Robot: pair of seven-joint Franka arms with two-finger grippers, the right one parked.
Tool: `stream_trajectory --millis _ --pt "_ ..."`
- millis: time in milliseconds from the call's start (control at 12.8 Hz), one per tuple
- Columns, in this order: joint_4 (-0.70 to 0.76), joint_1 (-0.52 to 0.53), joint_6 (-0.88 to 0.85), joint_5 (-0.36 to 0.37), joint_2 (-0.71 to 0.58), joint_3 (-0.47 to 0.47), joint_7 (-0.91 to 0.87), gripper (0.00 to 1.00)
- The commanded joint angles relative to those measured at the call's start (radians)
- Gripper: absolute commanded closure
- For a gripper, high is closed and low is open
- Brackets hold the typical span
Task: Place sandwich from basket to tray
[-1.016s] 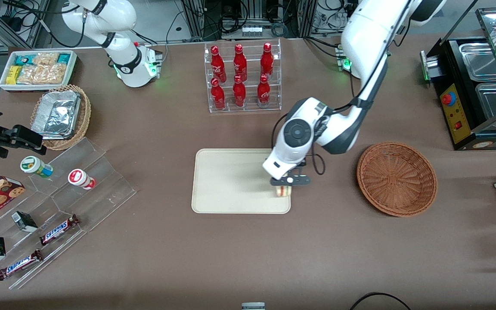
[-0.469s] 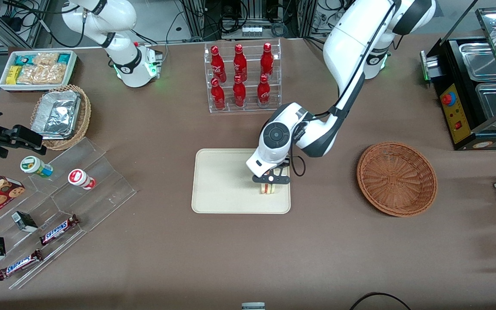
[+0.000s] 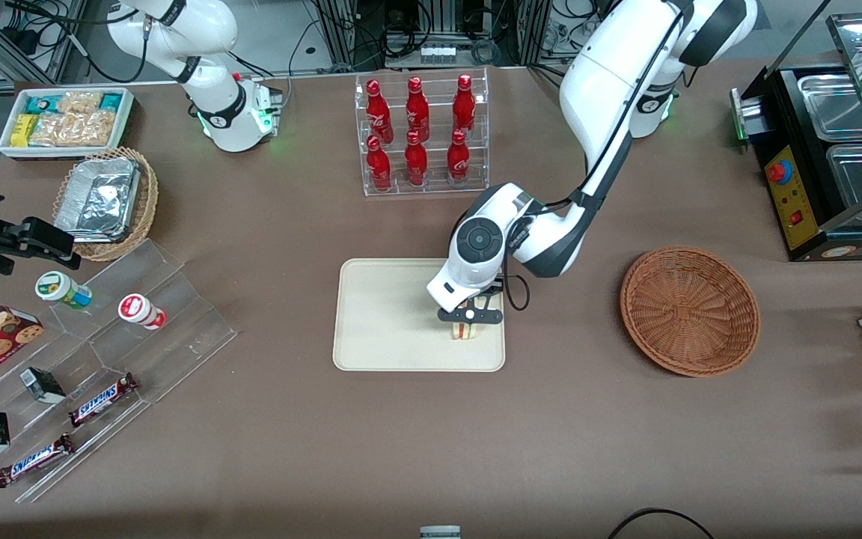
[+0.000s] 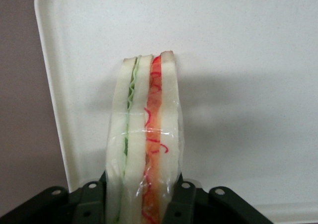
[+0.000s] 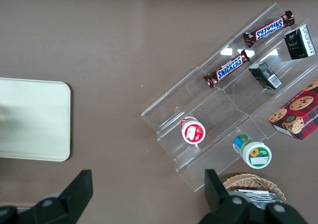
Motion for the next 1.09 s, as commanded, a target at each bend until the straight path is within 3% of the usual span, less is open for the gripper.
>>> stream_trajectory --millis 0,78,391,859,1016 --pt "0.038 -0.009 -0.002 0.001 0.017 0.010 0.001 0.18" --pt "0.040 -0.006 -0.008 0.001 0.003 0.010 -0.007 0.00" --pt "0.038 0.040 -0.135 -0.007 -0.132 0.023 -0.092 0.00" --pt "0.026 0.262 -0.381 -0.002 -0.342 0.023 -0.074 0.00" --pt "0.026 0.340 -0.448 -0.005 -0.393 0.023 0.025 0.00"
